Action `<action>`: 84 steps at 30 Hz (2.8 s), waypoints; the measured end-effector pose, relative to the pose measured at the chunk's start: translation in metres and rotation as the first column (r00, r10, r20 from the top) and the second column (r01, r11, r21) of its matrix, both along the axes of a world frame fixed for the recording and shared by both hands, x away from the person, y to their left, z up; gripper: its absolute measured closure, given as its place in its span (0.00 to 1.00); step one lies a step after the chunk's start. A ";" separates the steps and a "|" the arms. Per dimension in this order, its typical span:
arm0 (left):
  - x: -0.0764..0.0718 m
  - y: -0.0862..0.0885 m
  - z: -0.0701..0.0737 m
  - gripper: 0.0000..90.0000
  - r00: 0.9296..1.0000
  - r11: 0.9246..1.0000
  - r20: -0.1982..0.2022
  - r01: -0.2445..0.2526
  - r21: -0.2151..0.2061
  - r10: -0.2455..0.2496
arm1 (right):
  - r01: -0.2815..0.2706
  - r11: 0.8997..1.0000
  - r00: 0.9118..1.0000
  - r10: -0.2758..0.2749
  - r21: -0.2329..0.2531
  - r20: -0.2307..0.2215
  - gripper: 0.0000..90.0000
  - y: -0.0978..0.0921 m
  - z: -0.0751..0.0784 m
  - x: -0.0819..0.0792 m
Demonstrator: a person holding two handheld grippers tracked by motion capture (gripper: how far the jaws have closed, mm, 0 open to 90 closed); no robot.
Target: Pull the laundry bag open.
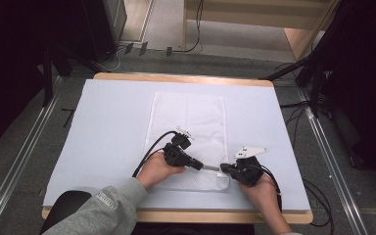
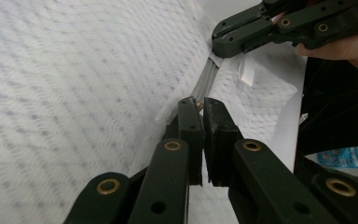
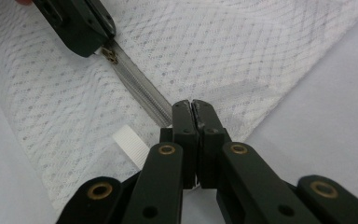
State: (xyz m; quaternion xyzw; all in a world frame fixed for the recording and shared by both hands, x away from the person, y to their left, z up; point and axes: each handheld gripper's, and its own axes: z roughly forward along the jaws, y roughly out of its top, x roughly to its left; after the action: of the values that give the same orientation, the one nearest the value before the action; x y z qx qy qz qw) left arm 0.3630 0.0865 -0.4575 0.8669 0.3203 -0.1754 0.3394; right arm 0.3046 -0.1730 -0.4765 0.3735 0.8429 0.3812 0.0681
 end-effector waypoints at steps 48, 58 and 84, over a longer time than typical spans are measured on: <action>0.000 0.100 0.019 0.98 0.997 0.997 -0.028 -0.075 0.014 0.075 | -0.007 1.000 1.000 0.007 0.015 -0.005 1.00 -0.002 -0.001 0.001; 0.001 0.117 0.019 0.98 0.995 0.995 -0.033 -0.089 0.038 0.091 | -0.008 1.000 1.000 0.008 0.017 -0.006 1.00 -0.002 -0.001 0.001; -0.004 0.146 0.021 0.98 0.986 0.984 -0.025 -0.165 0.062 0.167 | -0.023 1.000 1.000 0.023 -0.002 0.003 1.00 0.000 0.000 0.002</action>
State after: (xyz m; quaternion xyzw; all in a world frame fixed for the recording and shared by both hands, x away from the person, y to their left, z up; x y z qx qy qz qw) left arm 0.3589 0.2328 -0.4370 0.8441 0.4016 -0.1497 0.3221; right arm 0.3064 -0.1735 -0.4764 0.3631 0.8474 0.3818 0.0652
